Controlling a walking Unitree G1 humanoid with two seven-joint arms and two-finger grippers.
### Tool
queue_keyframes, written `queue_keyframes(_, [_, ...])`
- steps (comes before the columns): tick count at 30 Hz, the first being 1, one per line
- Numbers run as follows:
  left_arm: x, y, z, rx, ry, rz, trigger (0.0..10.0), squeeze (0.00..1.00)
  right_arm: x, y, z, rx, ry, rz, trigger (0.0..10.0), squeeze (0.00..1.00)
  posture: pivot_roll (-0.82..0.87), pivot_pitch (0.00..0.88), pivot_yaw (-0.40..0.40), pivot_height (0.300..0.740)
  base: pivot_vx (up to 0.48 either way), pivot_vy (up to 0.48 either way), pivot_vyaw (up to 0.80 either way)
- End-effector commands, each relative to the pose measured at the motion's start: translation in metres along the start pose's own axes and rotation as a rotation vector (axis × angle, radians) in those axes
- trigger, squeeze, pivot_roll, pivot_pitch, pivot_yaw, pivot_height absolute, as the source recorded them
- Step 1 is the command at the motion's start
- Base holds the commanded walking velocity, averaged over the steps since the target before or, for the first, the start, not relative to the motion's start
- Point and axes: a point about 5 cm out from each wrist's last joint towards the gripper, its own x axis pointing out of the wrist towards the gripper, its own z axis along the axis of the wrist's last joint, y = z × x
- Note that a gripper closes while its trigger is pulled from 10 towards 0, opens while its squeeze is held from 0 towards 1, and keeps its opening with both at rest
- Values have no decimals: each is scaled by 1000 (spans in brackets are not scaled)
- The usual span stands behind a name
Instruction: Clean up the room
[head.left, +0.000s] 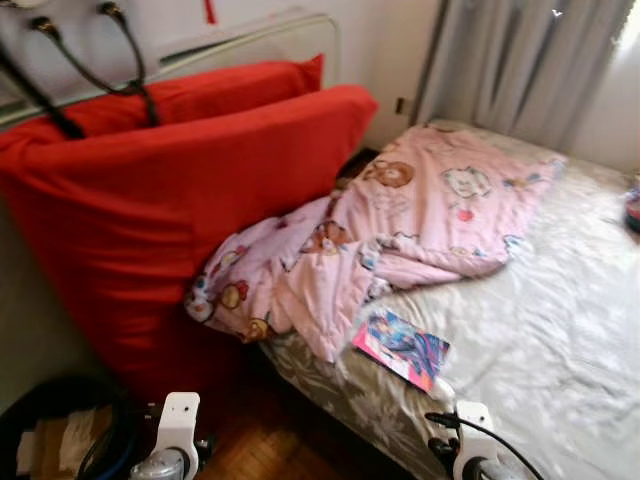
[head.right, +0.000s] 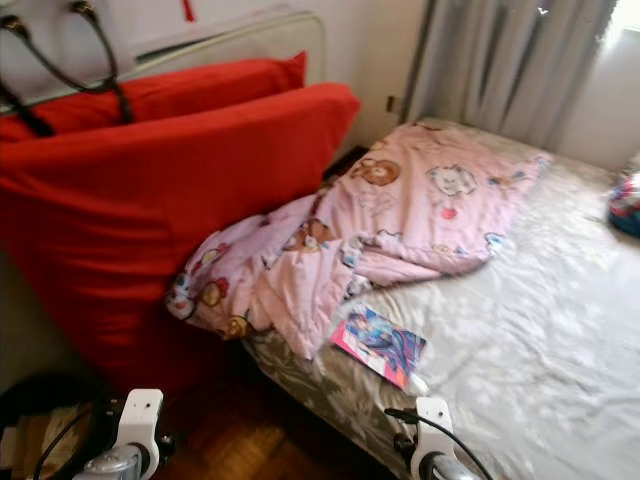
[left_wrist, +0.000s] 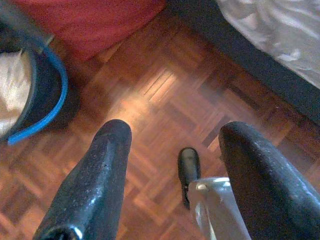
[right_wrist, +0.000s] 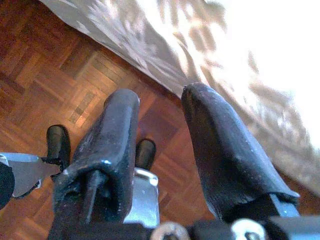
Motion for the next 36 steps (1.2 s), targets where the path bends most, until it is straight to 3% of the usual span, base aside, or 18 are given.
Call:
queue_keyframes(1, [0, 2, -2, -17, 10, 13, 10000, 0, 0, 1, 1, 16, -1, -2, 10000, 0, 96, 0, -56, 740, 255, 0, 0])
queue_keyframes(20, [-1, 1, -3, -23, -7, 14, 10000, 0, 0, 0, 0, 27, -16, -11, 10000, 0, 87, 0, -55, 740, 250, 0, 0])
queue_keyframes(28, [-4, 0, 2, -46, -154, -26, 10000, 0, -2, 1, -1, 111, -112, -14, 10000, 0, 51, 0, -41, 740, 0, 0, 0])
queue_keyframes(31, [-7, -4, 1, -133, -221, -50, 10000, 0, -4, -3, -1, 95, -168, -23, 10000, 0, 46, 0, -56, 740, 0, 0, 0])
queue_keyframes(36, [-9, -11, -4, -172, -258, -67, 10000, 0, -7, -9, -6, 128, -218, -54, 10000, 0, 69, 0, -84, 740, 0, 0, 0])
